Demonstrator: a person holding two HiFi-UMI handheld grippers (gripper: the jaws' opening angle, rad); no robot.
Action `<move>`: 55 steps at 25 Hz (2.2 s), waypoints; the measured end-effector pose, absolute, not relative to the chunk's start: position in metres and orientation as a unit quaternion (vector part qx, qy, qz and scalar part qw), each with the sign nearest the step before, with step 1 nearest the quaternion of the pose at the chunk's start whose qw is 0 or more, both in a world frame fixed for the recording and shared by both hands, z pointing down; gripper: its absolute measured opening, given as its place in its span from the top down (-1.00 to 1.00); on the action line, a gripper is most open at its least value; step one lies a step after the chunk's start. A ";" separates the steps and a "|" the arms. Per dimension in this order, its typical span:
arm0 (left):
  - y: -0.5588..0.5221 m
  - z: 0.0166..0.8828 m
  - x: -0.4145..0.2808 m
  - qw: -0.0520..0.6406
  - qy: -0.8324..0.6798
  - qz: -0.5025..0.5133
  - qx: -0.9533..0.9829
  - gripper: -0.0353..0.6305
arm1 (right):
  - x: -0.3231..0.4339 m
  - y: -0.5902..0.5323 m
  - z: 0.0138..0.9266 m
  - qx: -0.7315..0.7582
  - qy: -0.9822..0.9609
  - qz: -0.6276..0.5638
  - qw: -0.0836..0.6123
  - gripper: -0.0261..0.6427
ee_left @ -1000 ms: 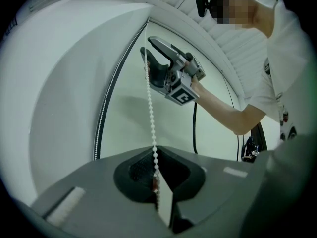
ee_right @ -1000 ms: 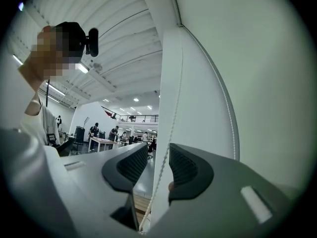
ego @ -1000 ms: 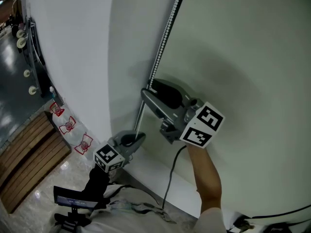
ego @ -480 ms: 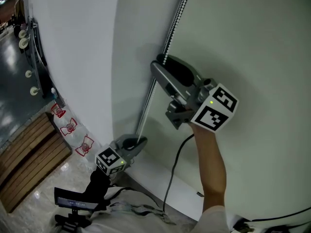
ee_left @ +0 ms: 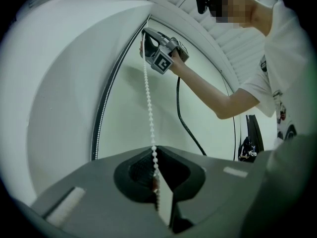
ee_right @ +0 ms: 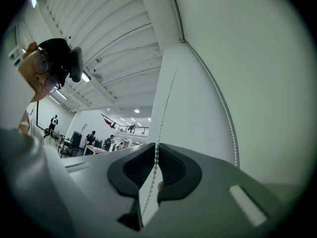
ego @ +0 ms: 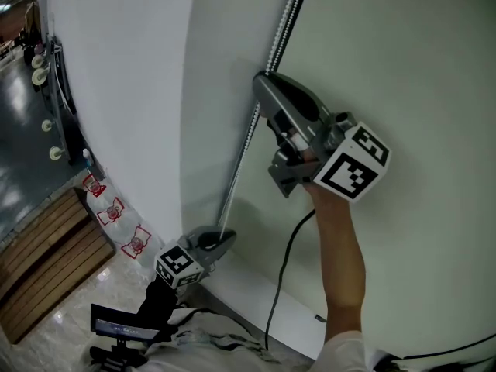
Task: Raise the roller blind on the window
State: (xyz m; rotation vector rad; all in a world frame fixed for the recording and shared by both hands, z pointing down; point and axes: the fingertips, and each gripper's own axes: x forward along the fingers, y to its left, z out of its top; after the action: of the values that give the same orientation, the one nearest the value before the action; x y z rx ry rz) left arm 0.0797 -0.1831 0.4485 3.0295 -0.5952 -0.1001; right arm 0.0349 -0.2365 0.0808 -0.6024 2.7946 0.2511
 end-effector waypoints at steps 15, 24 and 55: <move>-0.180 0.460 0.081 0.034 -0.190 -0.026 0.981 0.90 | 0.045 -0.219 0.092 -0.197 0.969 0.060 0.138 0.89; -0.182 0.442 0.088 0.033 -0.185 -0.030 0.982 0.90 | 0.046 -0.216 0.106 -0.208 0.970 0.066 0.105 0.89; -0.184 0.456 0.077 0.035 -0.193 -0.026 0.980 0.90 | 0.033 -0.202 0.355 -0.242 0.968 -0.060 -0.031 0.90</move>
State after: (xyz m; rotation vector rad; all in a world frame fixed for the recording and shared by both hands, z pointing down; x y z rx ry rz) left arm 0.0773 -0.1837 0.4557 3.0118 -0.5942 -0.0805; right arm 0.0329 -0.2017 0.3548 -0.7742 3.1033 -0.1916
